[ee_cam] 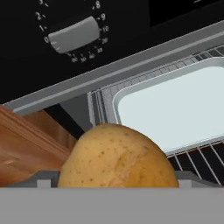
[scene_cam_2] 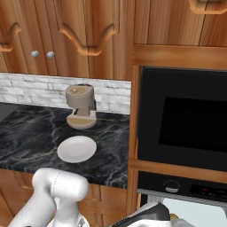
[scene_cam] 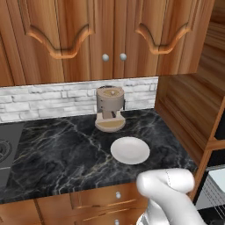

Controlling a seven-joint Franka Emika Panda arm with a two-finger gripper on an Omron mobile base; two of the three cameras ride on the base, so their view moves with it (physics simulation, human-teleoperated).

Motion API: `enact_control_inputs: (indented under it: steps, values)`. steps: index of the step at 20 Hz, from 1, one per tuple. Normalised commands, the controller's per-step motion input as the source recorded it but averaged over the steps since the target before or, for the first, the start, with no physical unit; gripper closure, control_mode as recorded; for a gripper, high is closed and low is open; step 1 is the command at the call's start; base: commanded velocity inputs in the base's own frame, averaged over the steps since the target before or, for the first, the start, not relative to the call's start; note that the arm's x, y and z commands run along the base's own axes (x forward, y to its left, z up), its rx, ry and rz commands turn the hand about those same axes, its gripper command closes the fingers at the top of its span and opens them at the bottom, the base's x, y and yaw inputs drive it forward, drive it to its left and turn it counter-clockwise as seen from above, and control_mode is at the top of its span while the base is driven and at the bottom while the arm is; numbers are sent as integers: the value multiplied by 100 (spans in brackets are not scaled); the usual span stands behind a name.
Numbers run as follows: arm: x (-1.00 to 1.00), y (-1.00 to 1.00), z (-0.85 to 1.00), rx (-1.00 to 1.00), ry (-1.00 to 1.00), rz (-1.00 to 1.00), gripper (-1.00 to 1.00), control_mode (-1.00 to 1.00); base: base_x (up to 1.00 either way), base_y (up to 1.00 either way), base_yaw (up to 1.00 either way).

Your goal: Place the potato on the rack of the oven.

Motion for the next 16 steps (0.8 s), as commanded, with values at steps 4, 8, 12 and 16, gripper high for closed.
enact_control_inputs:
  steps: [4, 8, 12, 16]
  values:
    - [42, -80, -26, 0, 3, 2, 100, -100, 0, 0, 0]
    - [33, -67, -57, 0, 5, 0, 100, -100, 0, 0, 0]
    - [21, -58, -48, 0, 0, 0, 100, -100, 0, 0, 0]
    - [21, -51, -37, 0, 0, 0, 100, -100, 0, 0, 0]
